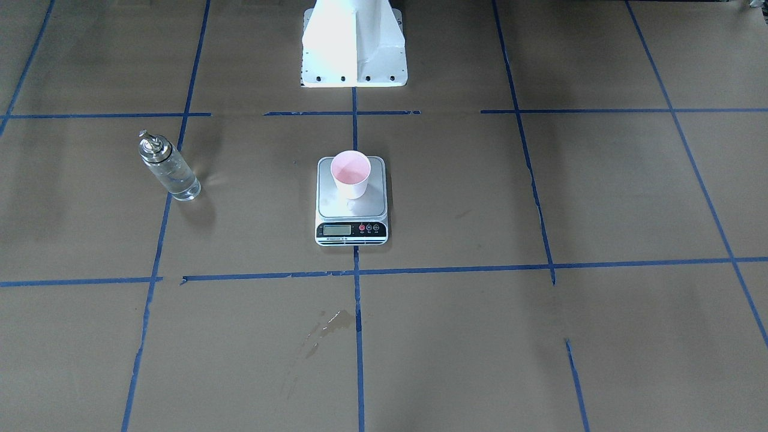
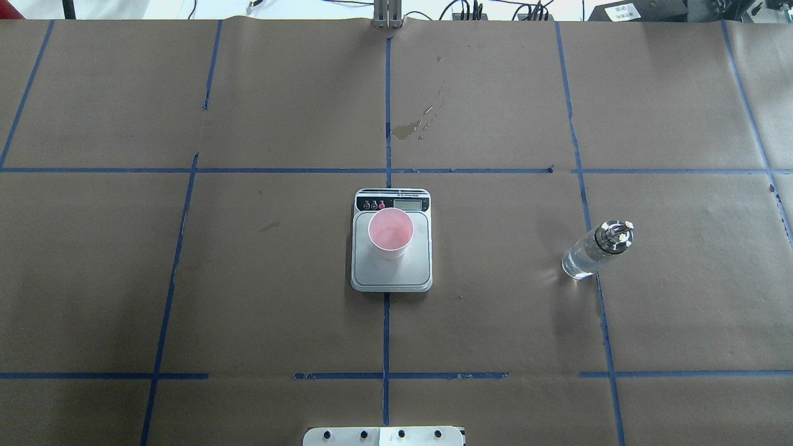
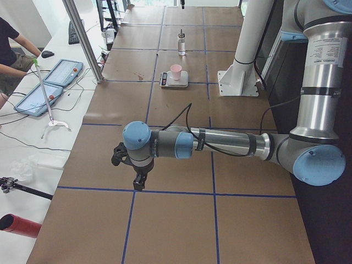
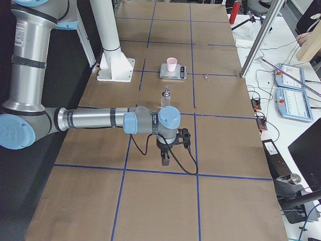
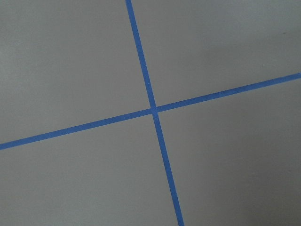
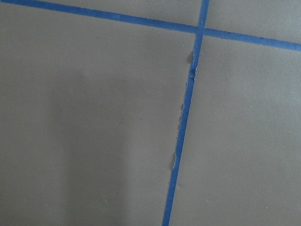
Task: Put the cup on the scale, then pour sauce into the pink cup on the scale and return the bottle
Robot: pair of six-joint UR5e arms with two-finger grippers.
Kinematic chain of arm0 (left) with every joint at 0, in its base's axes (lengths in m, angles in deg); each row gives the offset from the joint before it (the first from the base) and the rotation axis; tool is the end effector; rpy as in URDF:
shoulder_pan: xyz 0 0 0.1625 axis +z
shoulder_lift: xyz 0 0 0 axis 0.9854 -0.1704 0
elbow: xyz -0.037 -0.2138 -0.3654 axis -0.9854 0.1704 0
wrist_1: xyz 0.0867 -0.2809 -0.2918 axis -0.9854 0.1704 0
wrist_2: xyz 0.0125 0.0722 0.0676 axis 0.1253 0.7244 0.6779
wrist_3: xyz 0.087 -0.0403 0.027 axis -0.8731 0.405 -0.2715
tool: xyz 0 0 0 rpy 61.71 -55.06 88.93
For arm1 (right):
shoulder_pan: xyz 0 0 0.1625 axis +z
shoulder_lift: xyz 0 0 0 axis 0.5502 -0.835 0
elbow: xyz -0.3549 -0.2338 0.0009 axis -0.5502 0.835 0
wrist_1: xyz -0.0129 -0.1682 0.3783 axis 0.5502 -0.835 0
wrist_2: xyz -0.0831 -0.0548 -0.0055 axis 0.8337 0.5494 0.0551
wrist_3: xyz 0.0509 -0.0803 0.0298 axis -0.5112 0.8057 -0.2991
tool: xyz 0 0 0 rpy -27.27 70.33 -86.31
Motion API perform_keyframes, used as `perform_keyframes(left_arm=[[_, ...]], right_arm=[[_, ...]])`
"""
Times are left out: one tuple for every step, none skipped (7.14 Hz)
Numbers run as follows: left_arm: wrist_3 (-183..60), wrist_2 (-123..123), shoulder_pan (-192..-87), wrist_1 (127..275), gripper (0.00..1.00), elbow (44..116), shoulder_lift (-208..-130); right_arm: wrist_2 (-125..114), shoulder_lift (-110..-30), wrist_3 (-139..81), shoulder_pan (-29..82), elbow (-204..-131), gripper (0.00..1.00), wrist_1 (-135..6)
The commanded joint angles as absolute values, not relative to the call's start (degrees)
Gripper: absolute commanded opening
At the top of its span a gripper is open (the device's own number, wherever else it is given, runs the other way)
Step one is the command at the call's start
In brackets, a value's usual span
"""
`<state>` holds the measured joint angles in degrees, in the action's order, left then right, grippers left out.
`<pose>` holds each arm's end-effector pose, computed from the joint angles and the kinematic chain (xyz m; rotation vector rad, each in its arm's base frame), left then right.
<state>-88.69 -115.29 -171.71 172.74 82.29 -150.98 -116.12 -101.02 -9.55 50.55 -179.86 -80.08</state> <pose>-0.0739 -0.5047 0.6139 0.1536 0.8083 0.2014 0.0209 -0.4157 0.6202 0.0121 -0.7616 -0.1643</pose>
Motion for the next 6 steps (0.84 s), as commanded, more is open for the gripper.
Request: perform_keyframes(left_arm=[[-88.68, -115.35, -171.77, 172.67, 1.00, 82.30, -150.96], [-88.68, -115.35, -171.69, 172.76, 1.00, 82.12, -150.96], [-88.68, -115.26, -171.68, 172.76, 1.00, 82.21, -151.05], [-88.59, -115.26, -171.68, 172.67, 1.00, 82.21, -151.05], [-88.59, -115.26, -171.68, 172.50, 1.00, 82.21, -150.96], [-88.59, -115.26, -171.77, 171.97, 1.00, 82.30, -150.96]], right_arm=[[-116.07, -100.95, -9.53, 50.73, -180.07, 1.00, -80.08], [-115.81, -100.78, -9.53, 50.64, -179.63, 1.00, -80.08], [-115.81, -100.69, -9.53, 50.90, -179.72, 1.00, -80.08], [-115.81, -100.60, -9.53, 50.90, -179.81, 1.00, -80.08], [-115.81, -100.51, -9.53, 51.25, -179.81, 1.00, -80.08], [-115.90, -100.51, -9.53, 51.26, -179.98, 1.00, -80.08]])
